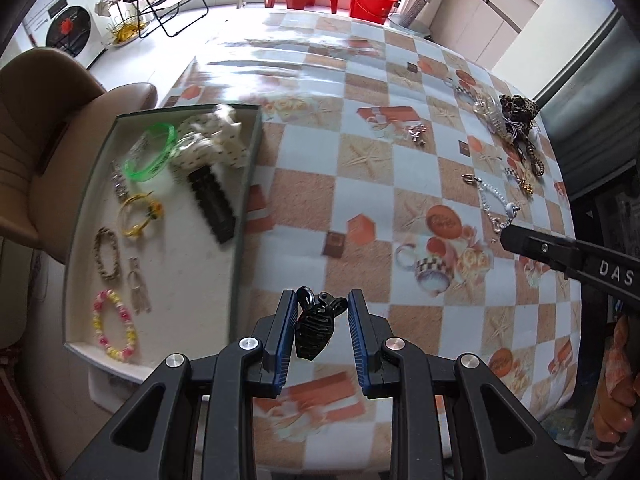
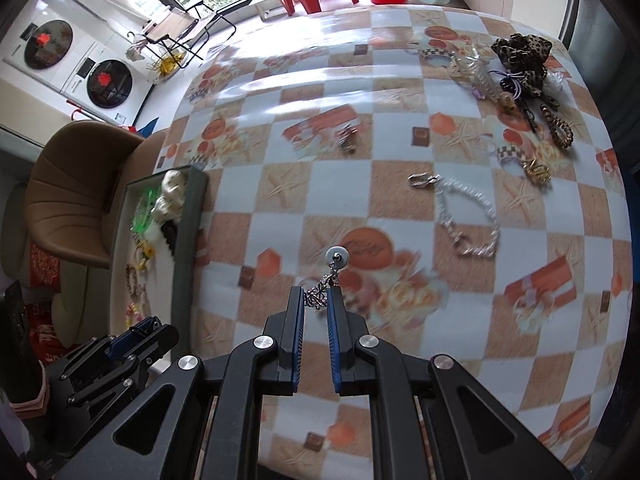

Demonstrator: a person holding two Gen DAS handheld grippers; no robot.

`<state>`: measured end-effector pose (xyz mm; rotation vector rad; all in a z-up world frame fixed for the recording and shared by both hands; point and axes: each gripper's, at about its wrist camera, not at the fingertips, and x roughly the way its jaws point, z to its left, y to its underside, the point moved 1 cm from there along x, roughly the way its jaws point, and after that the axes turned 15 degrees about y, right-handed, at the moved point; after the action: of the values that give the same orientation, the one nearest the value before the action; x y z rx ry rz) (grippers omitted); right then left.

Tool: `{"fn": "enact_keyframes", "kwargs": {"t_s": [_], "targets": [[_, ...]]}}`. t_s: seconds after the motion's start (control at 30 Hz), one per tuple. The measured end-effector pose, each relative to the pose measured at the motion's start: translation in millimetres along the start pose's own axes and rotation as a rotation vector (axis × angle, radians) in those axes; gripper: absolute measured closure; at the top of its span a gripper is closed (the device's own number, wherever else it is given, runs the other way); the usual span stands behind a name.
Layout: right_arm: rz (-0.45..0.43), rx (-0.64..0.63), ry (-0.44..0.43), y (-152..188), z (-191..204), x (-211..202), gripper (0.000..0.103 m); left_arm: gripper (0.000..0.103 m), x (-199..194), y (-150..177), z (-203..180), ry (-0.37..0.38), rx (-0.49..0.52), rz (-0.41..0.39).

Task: Organize jewelry
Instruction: 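Carry the black claw clip and silver earring over the tray with both tools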

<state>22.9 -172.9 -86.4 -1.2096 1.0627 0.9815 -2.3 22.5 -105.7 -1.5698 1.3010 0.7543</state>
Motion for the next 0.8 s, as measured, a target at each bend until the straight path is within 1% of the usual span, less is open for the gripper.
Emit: {"fn": "enact_keyframes", "kwargs": {"t_s": [0.2, 0.4, 0.6, 0.8], "targets": [[0.006, -0.03, -0.002, 16, 32, -6, 0.091, 0.073, -17, 12, 25, -0.005, -0.019, -0.014], [0.024, -0.072, -0.013, 26, 65, -7, 0.091, 0.073, -33, 23, 55, -0.021, -0.061, -0.032], [0.03, -0.138, -0.029, 27, 100, -8, 0.091, 0.073, -43, 39, 93, -0.057, -0.129, -0.033], [0.041, -0.21, -0.048, 23, 133, -2, 0.091, 0.073, -45, 47, 125, -0.076, -0.199, -0.041]]}}
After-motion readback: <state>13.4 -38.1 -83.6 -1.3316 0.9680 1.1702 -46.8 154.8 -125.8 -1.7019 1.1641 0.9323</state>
